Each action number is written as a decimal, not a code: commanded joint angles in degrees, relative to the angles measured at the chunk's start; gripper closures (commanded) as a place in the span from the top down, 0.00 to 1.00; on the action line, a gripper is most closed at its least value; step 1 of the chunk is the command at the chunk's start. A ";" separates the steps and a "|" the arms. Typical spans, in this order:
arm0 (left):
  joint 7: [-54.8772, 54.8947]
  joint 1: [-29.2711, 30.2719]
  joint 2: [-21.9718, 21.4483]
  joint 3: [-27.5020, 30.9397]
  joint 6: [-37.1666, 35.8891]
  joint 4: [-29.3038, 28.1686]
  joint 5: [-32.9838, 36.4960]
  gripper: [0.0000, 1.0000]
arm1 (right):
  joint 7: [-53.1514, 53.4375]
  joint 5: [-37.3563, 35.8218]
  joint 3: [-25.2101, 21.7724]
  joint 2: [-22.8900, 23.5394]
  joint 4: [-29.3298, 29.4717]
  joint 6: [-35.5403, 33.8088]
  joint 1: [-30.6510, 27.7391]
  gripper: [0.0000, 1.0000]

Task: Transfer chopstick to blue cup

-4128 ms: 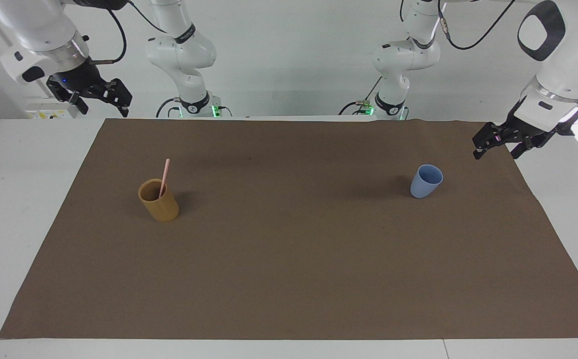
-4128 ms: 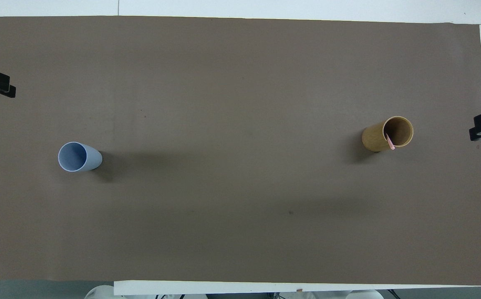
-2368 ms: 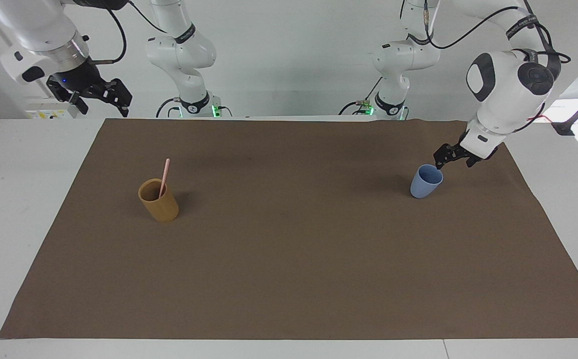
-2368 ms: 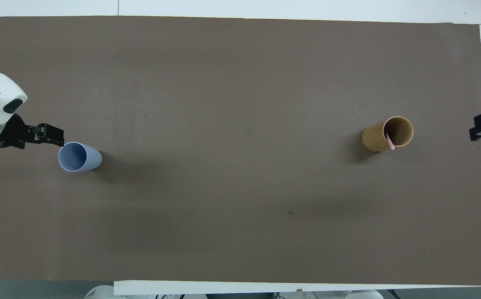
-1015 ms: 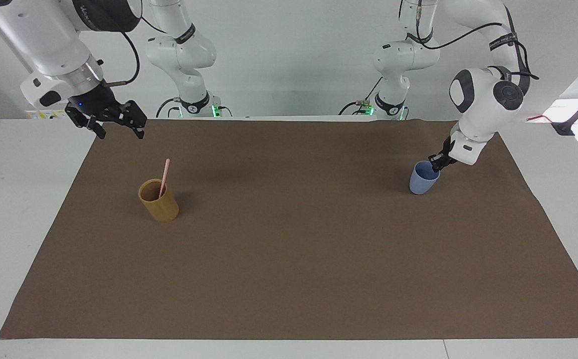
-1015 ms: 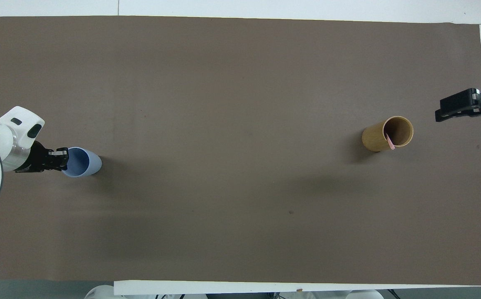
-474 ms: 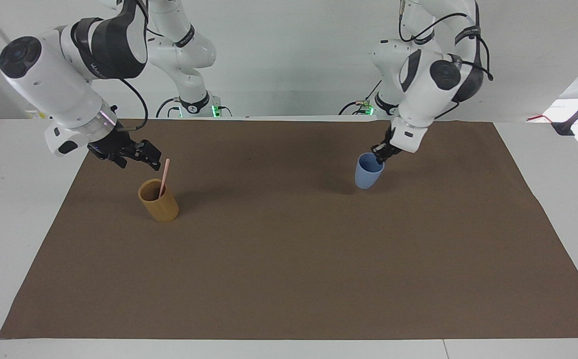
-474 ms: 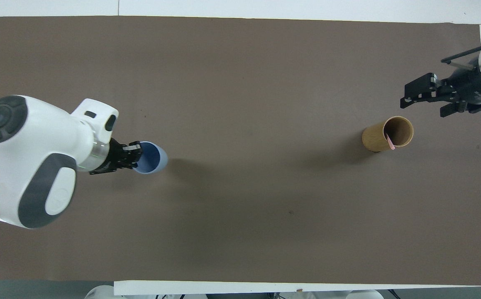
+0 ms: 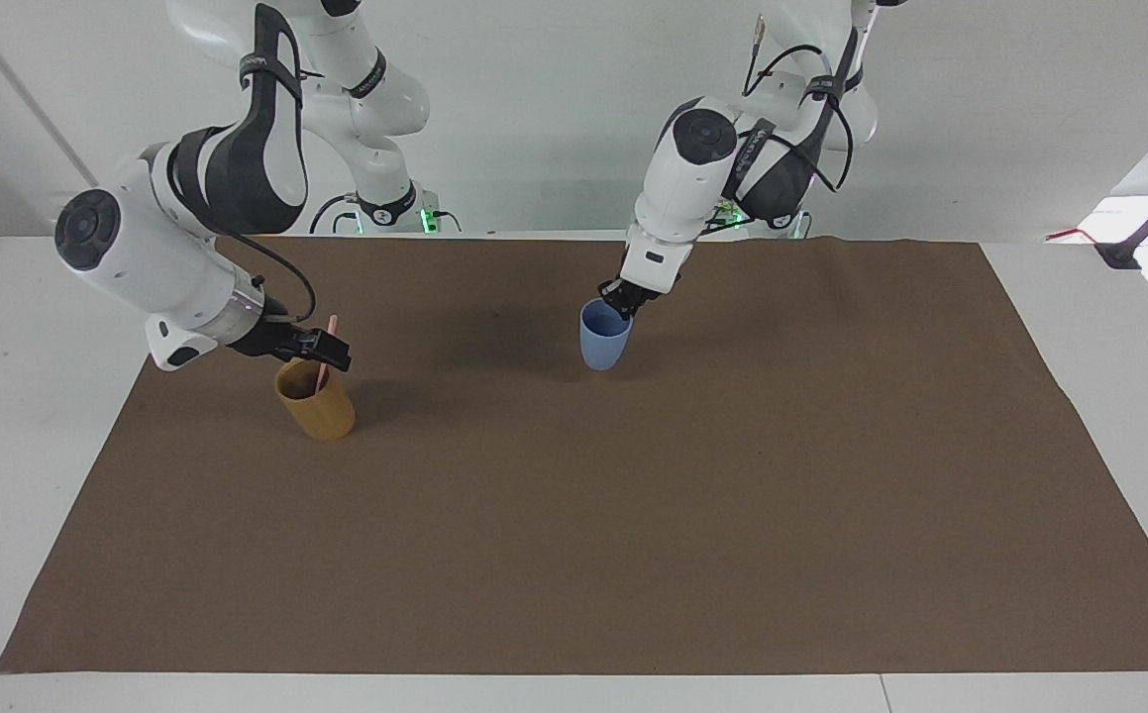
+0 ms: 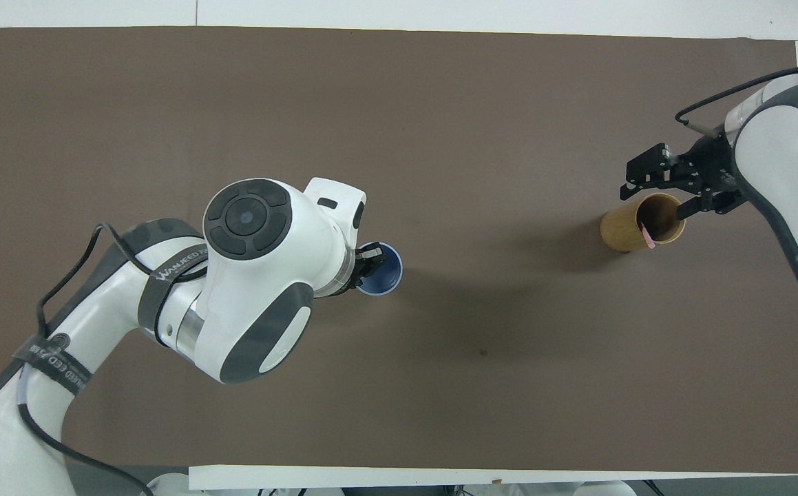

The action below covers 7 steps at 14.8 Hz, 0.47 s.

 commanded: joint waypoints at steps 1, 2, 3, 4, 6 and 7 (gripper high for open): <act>-0.22 -1.94 1.38 1.12 2.31 -0.69 -0.13 0.00 | 0.64 1.52 0.36 -3.24 -5.05 -1.00 -1.77 0.99; -0.30 -3.34 2.25 1.21 2.85 -1.13 -0.13 0.00 | 0.64 1.52 0.27 -3.34 -5.14 -1.88 -1.86 0.97; -0.39 -3.53 2.35 1.21 2.94 -1.14 -0.13 0.00 | 0.64 1.52 0.27 -3.34 -5.23 -2.68 -2.03 0.93; -0.39 -3.53 2.35 1.21 2.59 -1.14 -0.13 0.01 | 0.64 1.52 0.27 -3.43 -5.41 -3.29 -2.38 0.86; -0.66 -3.53 2.44 1.21 2.77 -1.22 -0.13 0.17 | 0.64 1.52 0.27 -3.60 -5.67 -4.78 -2.82 0.74; -0.83 -3.45 2.35 1.21 2.94 -1.22 -0.13 0.26 | 0.64 1.52 0.27 -3.78 -5.67 -5.14 -2.82 0.69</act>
